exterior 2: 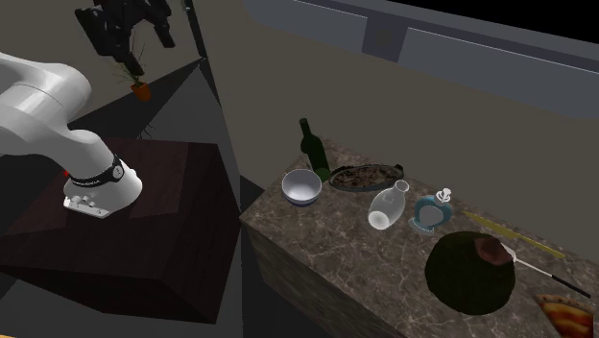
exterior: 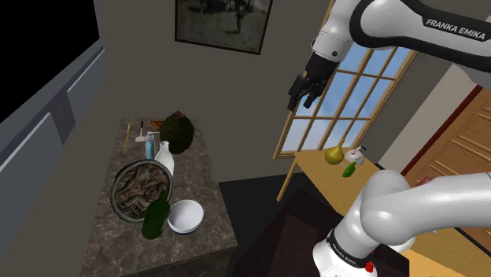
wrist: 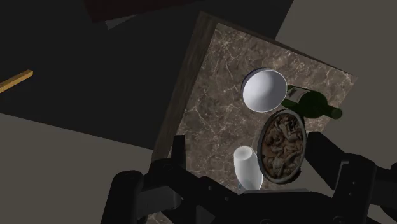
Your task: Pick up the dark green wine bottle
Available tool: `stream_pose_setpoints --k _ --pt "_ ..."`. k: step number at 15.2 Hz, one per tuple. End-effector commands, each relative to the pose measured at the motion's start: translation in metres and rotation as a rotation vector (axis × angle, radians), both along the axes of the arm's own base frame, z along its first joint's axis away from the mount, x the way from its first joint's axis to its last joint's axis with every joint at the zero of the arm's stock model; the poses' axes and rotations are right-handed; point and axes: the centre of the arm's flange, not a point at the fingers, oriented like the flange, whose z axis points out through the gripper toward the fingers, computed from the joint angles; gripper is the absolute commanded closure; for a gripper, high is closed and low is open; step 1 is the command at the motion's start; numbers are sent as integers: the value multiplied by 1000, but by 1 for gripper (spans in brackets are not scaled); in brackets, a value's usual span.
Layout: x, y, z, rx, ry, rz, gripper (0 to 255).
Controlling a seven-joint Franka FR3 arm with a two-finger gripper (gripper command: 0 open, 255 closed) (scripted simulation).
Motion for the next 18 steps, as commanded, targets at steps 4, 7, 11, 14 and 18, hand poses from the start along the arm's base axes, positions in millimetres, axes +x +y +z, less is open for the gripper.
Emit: stream_pose_setpoints --k 4,7,11,14,18 --pt "22 20 -26 4 5 13 0" --pt "43 41 -52 7 9 26 0" --pt "71 69 -87 12 15 43 0" --pt "91 91 -113 16 20 56 0" --pt "118 120 -148 21 26 73 0"
